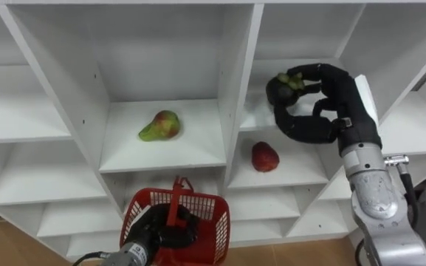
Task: Collect fruits from the closet
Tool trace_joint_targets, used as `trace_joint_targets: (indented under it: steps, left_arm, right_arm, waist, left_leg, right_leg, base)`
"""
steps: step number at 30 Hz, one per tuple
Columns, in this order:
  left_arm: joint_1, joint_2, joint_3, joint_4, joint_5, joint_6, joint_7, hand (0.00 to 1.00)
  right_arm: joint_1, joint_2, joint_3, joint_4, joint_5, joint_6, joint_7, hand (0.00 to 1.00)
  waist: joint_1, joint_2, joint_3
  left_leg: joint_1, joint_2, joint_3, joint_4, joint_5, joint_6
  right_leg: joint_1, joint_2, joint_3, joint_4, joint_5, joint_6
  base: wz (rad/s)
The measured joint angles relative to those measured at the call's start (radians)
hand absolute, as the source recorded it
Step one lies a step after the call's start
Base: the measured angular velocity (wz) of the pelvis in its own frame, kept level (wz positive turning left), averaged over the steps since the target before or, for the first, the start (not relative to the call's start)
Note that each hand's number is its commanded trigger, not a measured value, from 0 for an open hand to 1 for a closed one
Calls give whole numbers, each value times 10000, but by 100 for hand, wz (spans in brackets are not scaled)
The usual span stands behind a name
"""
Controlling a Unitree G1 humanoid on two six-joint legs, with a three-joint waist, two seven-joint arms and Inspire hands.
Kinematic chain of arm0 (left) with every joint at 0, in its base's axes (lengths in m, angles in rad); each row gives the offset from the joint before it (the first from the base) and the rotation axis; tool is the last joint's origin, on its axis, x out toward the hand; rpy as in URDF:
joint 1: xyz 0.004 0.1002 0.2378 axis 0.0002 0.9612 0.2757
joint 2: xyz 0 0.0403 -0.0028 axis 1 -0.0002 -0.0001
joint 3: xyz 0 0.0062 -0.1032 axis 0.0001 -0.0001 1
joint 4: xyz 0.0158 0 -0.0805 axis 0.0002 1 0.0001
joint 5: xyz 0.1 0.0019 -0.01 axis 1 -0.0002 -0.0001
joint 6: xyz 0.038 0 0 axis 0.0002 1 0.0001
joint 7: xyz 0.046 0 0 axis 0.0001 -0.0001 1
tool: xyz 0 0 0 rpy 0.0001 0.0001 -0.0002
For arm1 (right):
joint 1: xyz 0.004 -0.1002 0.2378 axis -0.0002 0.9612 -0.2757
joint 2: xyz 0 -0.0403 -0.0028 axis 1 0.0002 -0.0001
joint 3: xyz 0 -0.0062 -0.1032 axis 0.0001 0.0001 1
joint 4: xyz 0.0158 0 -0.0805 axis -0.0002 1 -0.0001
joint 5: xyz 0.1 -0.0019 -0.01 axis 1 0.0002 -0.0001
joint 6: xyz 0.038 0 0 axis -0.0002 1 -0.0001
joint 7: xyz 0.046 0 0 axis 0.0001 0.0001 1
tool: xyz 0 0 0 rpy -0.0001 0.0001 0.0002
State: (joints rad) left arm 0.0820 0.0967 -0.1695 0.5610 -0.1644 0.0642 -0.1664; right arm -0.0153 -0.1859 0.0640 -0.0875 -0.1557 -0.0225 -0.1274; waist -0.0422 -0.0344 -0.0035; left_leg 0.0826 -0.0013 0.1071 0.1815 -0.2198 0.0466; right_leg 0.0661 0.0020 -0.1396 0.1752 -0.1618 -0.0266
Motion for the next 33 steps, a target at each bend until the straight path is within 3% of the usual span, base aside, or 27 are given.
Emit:
trace_joint_targets:
  steps: [18,33]
  left_arm:
    - [23,16,-3,2,2,-1,-2,100]
    - [92,93,17,1,4,0,-2,100]
  right_arm:
    - [45,-6,-104,-1352,16,8,161,100]
    - [666,241,-118,-1684,314,55,1244,100]
  waist:
    - [-70,22,6]
    - [-67,53,18]
  left_leg:
    - [166,13,268,-116,2,-3]
    - [158,40,486,-134,1,-3]
  right_leg:
    - [-28,12,164,-44,-1,1]
    - [-188,43,375,106,-1,1]
  base:
    - [-4]
    - [-3]
